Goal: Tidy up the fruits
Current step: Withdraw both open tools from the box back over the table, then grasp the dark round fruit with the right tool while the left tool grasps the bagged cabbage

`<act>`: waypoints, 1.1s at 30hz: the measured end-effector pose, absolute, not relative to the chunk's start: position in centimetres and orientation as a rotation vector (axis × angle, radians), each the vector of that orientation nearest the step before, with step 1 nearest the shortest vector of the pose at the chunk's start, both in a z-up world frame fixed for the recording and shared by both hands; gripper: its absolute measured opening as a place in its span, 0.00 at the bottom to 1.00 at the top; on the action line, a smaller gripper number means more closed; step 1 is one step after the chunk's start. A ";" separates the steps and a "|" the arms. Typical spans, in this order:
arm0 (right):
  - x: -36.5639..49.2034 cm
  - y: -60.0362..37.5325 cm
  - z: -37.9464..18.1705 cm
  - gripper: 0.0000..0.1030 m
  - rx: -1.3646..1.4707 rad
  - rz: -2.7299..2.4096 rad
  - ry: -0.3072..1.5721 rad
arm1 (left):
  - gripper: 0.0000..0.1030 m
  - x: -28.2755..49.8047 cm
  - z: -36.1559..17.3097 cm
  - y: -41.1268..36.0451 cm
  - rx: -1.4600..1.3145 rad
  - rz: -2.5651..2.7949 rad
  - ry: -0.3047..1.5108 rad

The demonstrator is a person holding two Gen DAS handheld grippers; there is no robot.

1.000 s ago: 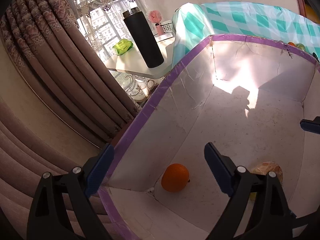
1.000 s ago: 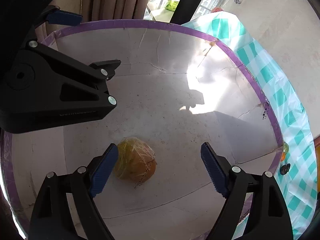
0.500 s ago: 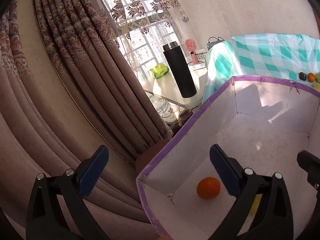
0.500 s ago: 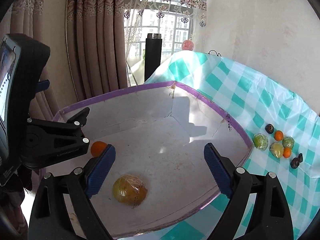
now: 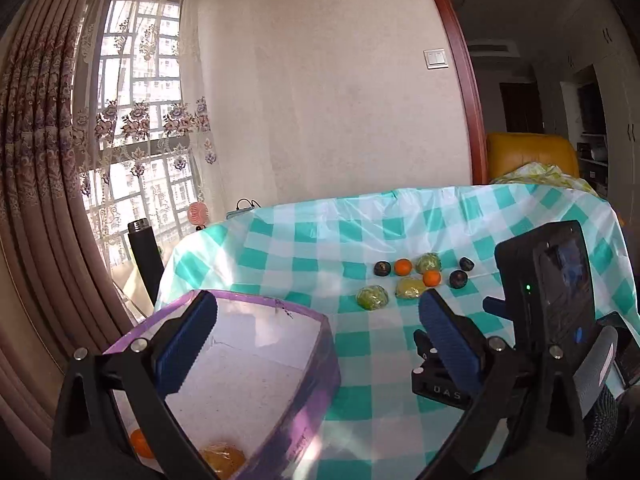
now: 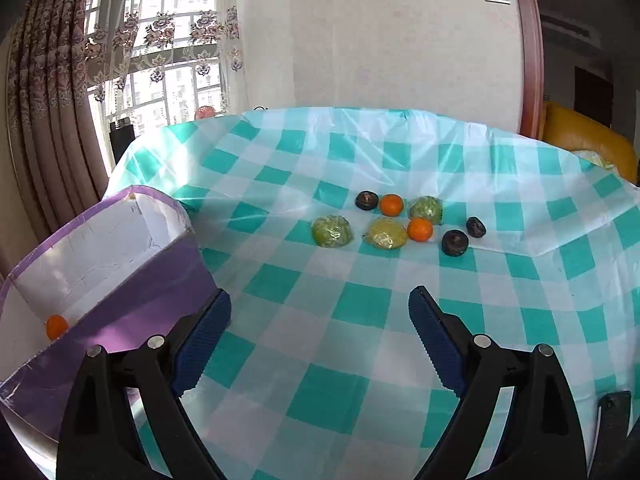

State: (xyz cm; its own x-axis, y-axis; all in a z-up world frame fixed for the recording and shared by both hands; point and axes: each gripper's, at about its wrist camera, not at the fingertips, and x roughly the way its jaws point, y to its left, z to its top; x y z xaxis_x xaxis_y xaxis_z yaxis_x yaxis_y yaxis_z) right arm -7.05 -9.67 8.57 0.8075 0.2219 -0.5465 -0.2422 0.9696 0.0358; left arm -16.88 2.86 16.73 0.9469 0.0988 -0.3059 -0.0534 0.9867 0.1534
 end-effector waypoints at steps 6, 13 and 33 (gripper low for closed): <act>-3.8 -17.1 5.3 0.85 0.089 0.065 0.633 | 0.98 -10.6 8.8 -0.4 0.035 -0.046 0.591; -1.0 -19.7 3.8 0.85 0.098 -0.040 0.694 | 0.98 -4.9 1.6 -1.1 0.081 -0.006 0.748; 12.2 -19.2 1.6 0.70 0.110 0.060 0.864 | 0.98 5.2 0.8 -0.4 -0.171 -0.045 0.873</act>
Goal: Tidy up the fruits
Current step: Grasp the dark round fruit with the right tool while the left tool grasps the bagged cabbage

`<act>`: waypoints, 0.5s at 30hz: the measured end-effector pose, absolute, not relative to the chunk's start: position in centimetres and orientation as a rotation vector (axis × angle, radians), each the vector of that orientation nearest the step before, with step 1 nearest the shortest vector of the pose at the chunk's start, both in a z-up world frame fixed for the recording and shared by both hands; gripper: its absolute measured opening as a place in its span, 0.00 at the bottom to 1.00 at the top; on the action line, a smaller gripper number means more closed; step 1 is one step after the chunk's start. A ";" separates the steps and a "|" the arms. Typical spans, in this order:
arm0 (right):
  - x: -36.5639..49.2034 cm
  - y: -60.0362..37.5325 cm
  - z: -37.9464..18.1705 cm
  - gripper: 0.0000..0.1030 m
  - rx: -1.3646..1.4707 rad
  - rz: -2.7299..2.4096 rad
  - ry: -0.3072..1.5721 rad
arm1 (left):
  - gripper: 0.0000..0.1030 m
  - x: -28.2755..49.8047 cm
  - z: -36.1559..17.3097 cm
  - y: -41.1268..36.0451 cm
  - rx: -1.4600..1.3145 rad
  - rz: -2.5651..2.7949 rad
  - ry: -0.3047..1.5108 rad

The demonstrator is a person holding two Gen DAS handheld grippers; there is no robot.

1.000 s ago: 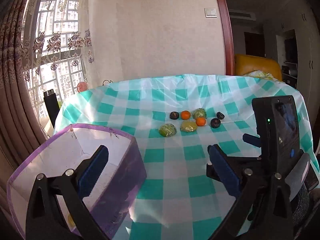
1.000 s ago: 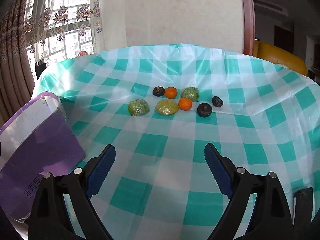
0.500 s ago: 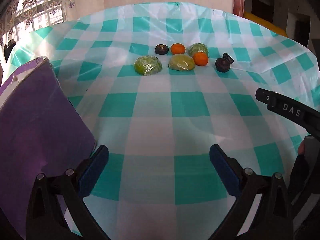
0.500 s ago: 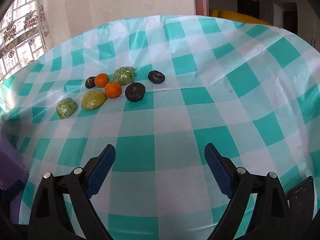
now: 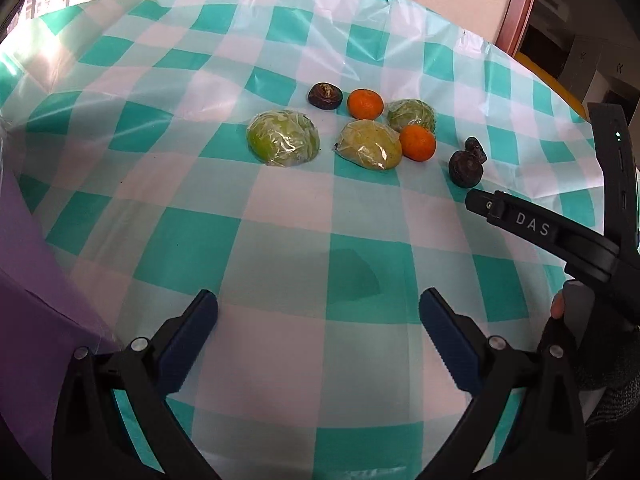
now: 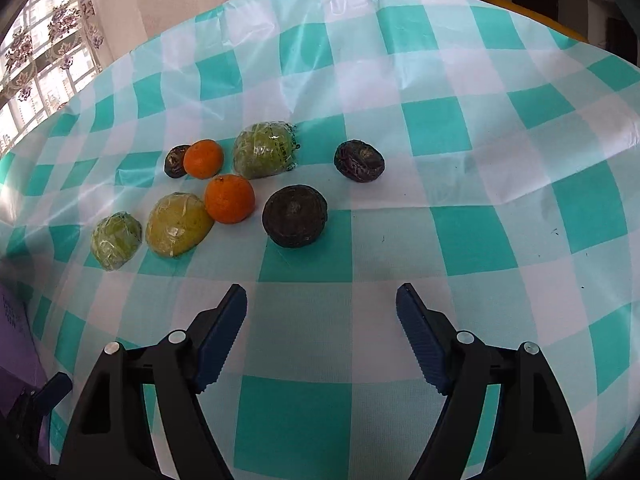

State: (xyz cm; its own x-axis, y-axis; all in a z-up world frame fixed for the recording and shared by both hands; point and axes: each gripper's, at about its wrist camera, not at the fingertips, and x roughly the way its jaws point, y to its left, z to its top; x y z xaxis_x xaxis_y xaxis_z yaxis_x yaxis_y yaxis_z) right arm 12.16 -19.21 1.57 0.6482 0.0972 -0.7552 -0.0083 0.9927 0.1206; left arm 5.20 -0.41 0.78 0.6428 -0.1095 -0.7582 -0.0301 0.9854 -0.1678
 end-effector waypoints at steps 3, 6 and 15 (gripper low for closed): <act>14.3 -19.1 1.5 0.66 0.121 0.063 0.871 | 0.98 6.8 0.8 -0.5 -0.174 -0.025 0.871; 15.9 -18.4 1.6 0.65 0.094 0.067 0.878 | 0.98 8.2 1.0 0.3 -0.206 0.028 0.848; 16.5 -17.7 1.7 0.40 0.064 0.056 0.876 | 0.98 12.6 1.3 3.1 -0.291 0.177 0.821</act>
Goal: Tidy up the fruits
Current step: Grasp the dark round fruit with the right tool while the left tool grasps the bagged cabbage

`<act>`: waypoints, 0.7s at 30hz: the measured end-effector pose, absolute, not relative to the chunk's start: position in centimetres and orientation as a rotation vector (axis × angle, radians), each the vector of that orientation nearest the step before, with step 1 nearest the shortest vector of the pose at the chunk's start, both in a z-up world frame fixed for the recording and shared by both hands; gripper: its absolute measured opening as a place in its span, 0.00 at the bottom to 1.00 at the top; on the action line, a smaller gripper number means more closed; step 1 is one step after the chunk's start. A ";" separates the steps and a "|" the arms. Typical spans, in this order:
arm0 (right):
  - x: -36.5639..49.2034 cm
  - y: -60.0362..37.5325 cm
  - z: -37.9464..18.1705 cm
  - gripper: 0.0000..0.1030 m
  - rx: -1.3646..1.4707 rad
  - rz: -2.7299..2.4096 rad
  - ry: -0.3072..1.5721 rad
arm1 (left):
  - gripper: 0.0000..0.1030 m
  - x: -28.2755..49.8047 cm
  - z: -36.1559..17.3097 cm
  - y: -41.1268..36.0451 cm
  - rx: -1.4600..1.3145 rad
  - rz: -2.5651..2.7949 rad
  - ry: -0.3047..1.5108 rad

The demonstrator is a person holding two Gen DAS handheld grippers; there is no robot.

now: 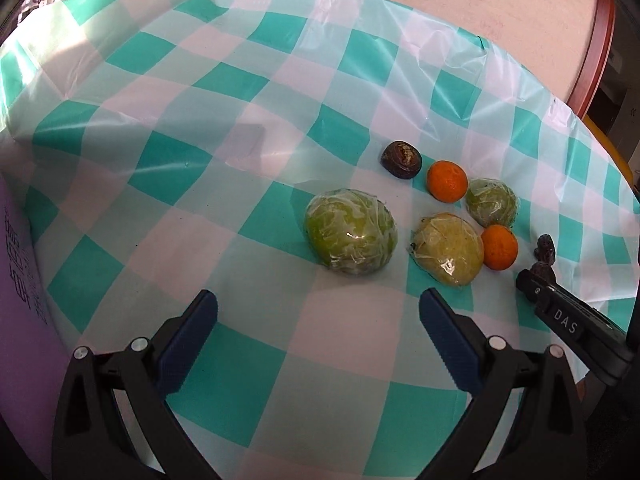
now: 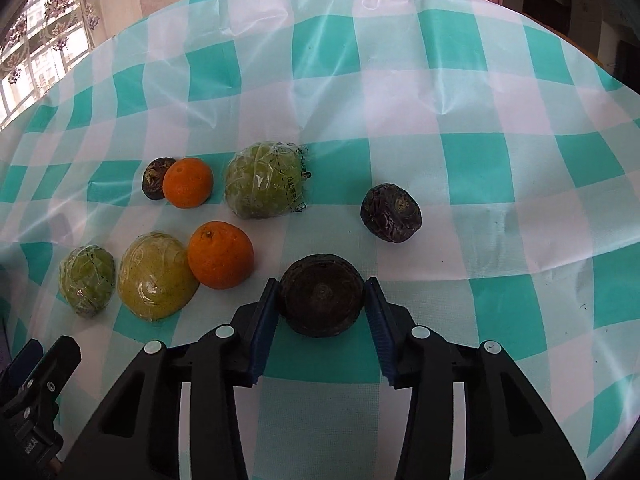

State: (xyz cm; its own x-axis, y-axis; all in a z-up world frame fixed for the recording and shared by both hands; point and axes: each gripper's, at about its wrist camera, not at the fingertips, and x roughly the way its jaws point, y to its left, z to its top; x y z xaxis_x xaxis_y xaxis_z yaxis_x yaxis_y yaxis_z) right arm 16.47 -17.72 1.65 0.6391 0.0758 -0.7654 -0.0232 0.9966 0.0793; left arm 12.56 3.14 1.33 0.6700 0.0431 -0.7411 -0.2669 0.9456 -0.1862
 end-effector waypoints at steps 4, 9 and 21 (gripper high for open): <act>16.3 -18.9 1.7 0.39 0.138 0.095 0.867 | 0.98 14.7 1.3 3.5 -0.295 0.203 0.832; 16.1 -19.2 1.6 0.39 0.169 0.105 0.863 | 0.98 17.0 1.1 2.7 -0.243 0.226 0.857; 16.1 -19.3 1.5 0.39 0.178 0.115 0.864 | 0.71 19.6 1.4 1.6 -0.159 0.248 0.886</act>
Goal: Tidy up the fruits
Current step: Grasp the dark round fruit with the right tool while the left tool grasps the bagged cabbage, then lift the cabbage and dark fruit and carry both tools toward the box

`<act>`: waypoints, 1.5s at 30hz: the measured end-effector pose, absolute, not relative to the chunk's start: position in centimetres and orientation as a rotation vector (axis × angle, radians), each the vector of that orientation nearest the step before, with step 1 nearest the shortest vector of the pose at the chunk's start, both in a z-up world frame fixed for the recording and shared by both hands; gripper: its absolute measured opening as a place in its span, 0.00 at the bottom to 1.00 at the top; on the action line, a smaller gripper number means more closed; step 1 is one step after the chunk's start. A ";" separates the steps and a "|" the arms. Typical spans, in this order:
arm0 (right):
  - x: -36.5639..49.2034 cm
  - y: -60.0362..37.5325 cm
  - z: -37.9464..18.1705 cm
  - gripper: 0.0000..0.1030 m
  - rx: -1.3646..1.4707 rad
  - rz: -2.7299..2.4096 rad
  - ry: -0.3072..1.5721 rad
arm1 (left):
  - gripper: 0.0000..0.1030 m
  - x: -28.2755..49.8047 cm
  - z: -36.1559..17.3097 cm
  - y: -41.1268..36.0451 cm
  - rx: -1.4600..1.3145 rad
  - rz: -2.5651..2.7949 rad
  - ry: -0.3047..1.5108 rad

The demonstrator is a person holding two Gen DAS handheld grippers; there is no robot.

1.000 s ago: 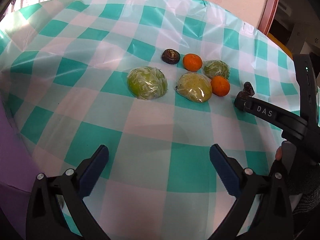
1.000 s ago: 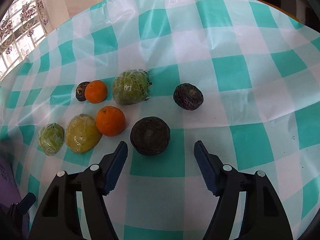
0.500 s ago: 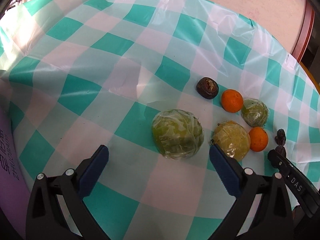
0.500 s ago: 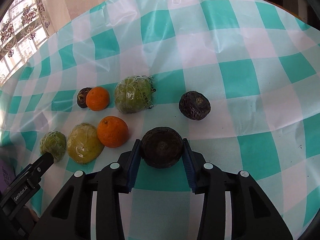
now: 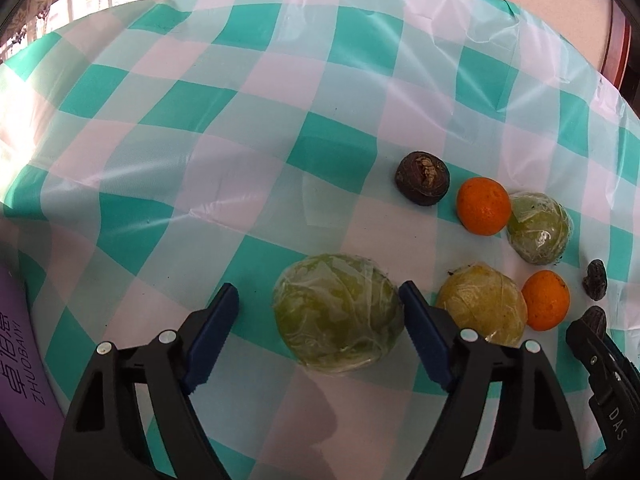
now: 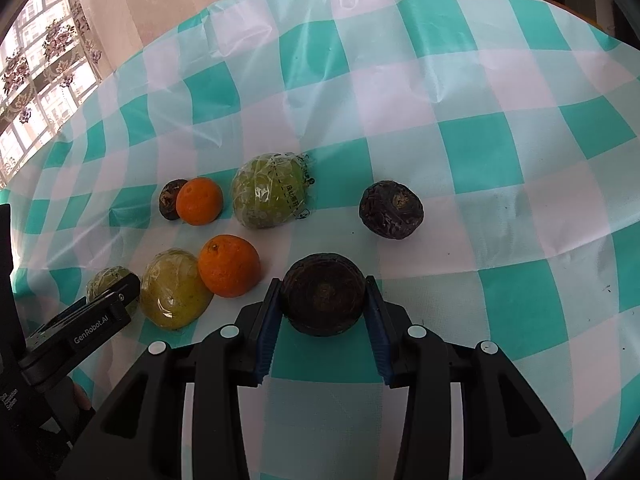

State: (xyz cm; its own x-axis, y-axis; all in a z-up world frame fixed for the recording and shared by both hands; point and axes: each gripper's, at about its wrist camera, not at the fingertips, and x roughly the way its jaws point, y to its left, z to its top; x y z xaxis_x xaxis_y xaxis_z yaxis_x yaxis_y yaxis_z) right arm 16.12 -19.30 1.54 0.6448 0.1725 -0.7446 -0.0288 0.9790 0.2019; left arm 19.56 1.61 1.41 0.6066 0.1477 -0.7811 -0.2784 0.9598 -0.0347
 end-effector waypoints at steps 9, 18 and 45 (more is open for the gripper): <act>15.9 -20.3 1.6 0.39 0.244 0.135 0.853 | 0.59 17.5 2.8 3.9 -0.325 0.145 0.755; 15.4 -21.1 1.4 0.39 0.349 0.217 0.845 | 0.59 15.4 1.8 3.1 -0.362 0.025 0.771; 1.0 -17.6 1.0 0.39 0.351 0.395 0.849 | 0.59 -0.5 1.3 1.4 -0.365 -0.103 0.775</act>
